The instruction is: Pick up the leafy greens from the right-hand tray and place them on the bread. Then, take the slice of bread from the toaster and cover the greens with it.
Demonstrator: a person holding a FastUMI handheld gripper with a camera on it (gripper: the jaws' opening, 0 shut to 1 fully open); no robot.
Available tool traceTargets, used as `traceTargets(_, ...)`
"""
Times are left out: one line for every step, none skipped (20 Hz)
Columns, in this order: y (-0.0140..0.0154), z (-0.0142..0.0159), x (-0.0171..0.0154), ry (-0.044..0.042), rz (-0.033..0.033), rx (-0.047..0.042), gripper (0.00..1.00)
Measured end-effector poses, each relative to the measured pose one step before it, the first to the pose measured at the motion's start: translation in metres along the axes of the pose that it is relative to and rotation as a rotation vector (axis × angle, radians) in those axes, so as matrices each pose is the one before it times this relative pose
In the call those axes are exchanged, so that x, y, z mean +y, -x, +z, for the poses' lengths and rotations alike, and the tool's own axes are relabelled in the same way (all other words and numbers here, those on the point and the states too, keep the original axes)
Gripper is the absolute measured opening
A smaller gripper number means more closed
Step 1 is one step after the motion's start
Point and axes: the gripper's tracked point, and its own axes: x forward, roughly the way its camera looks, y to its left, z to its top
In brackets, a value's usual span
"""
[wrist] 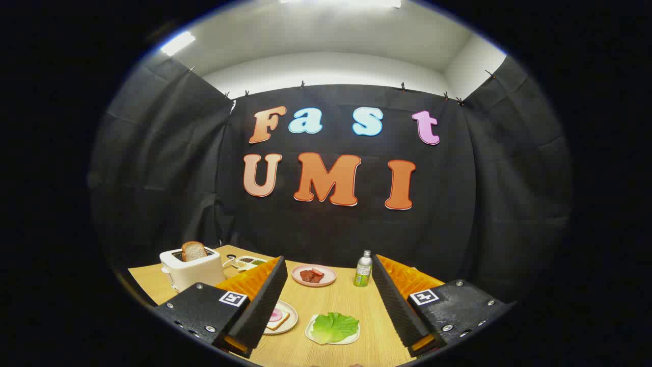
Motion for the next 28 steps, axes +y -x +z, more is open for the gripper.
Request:
traceTargets(-0.00099,0.00129,0.00072,-0.01321,0.00652,-0.00115,1.00)
traceTargets(-0.00315,0.00268,0.00198,-0.00972,0.01318,-0.00767,1.00)
traceTargets(-0.00134,0.00289,0.00120,-0.00824,0.01004,-0.00908,1.00)
traceTargets(-0.00391,0.00224,0.00253,0.00252,0.01798,-0.00779,1.00)
traceTargets(-0.00311,0.00079,-0.00134,0.00446,-0.00110,-0.00325,1.00)
traceTargets(-0.00334,0.00171,-0.00315,0.01490,-0.00069,-0.00651,1.00)
traceTargets(-0.00175,0.00421,-0.00286,0.01436,-0.00989,-0.01604,1.00)
traceTargets(-0.00349,0.00426,-0.00414,0.01176,-0.01122,-0.01723,1.00)
traceTargets(-0.00243,0.00370,-0.00223,0.00432,-0.00992,-0.01843,1.00)
traceTargets(-0.00252,0.00263,-0.00221,0.00161,-0.00600,-0.01283,1.00)
traceTargets(-0.00182,0.00127,0.00000,0.00062,-0.00214,-0.01139,1.00)
traceTargets(-0.00334,0.00035,-0.00271,-0.00372,-0.00677,-0.00629,1.00)
traceTargets(-0.00233,0.00016,-0.00226,-0.00488,-0.00429,-0.00281,1.00)
traceTargets(-0.00385,-0.00144,-0.00296,-0.00919,-0.01148,0.00045,1.00)
traceTargets(-0.00500,-0.00149,-0.00457,-0.00892,-0.01118,0.00221,1.00)
traceTargets(-0.00596,-0.00170,-0.00362,-0.00669,-0.01042,0.00267,1.00)
traceTargets(-0.00528,-0.00417,-0.00091,0.00140,-0.00237,0.00841,1.00)
traceTargets(-0.00584,-0.00459,-0.00147,-0.00031,-0.00394,0.00801,1.00)
traceTargets(-0.00562,-0.00721,-0.00179,0.00256,-0.00312,0.01544,1.00)
traceTargets(-0.00574,-0.00892,-0.00096,0.00124,-0.00270,0.01776,1.00)
traceTargets(-0.00564,-0.01155,-0.00049,0.00187,-0.00425,0.02582,1.00)
traceTargets(-0.00592,-0.01190,-0.00012,0.00127,-0.00362,0.02832,1.00)
traceTargets(-0.00670,-0.01465,-0.00078,0.00454,-0.00388,0.03857,1.00)
traceTargets(-0.00618,-0.01441,0.00082,0.00258,-0.00085,0.04519,1.00)
traceTargets(-0.00625,-0.01353,0.00213,0.00004,0.00340,0.04021,1.00)
traceTargets(-0.00696,-0.00874,0.00291,-0.00205,0.00642,0.03275,1.00)
traceTargets(-0.00675,-0.00784,0.00224,0.00114,0.00659,0.03164,1.00)
traceTargets(-0.00506,-0.00926,0.00147,0.00142,0.00253,0.03047,1.00)
